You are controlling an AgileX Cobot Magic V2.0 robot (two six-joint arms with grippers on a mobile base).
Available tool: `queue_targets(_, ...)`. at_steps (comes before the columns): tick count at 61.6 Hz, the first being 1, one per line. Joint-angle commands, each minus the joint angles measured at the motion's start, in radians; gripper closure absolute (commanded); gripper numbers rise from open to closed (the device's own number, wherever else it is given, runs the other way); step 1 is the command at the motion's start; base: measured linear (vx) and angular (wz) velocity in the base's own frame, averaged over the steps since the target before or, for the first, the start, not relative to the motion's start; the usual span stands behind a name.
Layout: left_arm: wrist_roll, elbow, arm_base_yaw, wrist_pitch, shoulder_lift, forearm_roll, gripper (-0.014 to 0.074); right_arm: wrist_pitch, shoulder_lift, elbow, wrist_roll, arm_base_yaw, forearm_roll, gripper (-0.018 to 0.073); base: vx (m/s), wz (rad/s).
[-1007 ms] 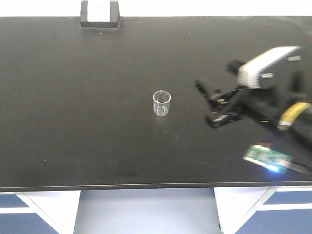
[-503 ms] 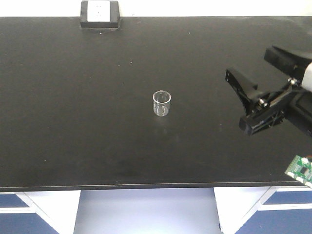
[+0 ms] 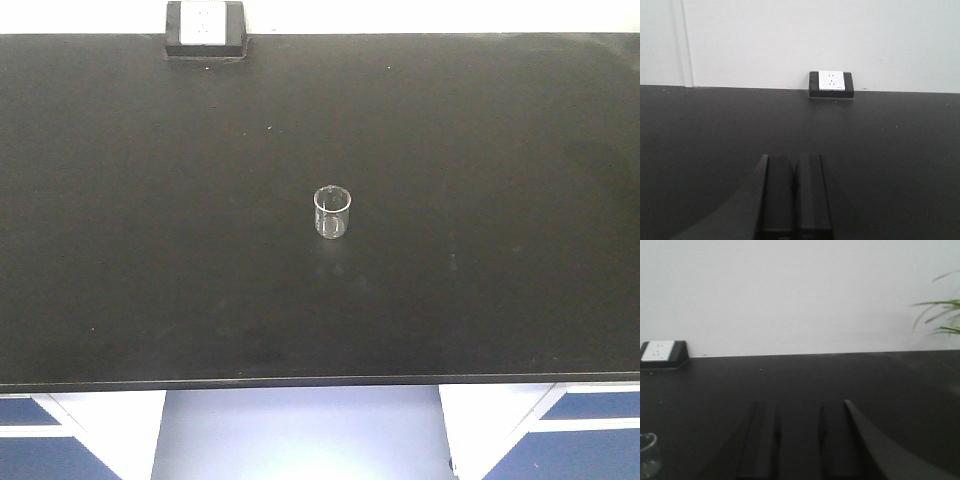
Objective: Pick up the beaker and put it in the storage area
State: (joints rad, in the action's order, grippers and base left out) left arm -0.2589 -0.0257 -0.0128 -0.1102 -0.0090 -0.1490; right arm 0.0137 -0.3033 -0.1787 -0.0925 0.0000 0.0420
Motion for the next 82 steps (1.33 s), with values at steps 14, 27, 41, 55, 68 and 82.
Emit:
queue_targets(14, -0.006, -0.022, 0.006, 0.084, -0.019, 0.006, 0.0605, 0.008, 0.274, 0.221, 0.007, -0.023, -0.042, 0.0571, 0.0, 0.0)
queue_targets(27, -0.006, -0.022, 0.006, 0.084, -0.019, 0.006, 0.0605, -0.122, 0.323, 0.219, 0.014, -0.02, -0.021, 0.0568, 0.0, 0.0)
queue_targets(41, -0.006, -0.022, 0.006, 0.084, -0.019, 0.006, 0.0605, -0.126, 0.323, 0.218, 0.014, -0.02, -0.02, 0.0567, 0.0, 0.0)
queue_targets(55, -0.006, -0.022, 0.006, 0.084, -0.019, 0.006, 0.0605, -0.126, 0.323, 0.218, 0.014, -0.02, -0.02, 0.0567, 0.0, 0.0)
queue_targets(68, -0.006, -0.022, 0.006, 0.084, -0.019, 0.006, 0.0605, -0.129, 0.323, 0.218, 0.014, -0.02, -0.02, 0.0567, 0.0, 0.0)
queue_targets(82, -0.006, -0.022, 0.006, 0.084, -0.019, 0.006, 0.0605, -0.129, 0.323, 0.218, 0.014, -0.02, -0.02, 0.0567, 0.0, 0.0)
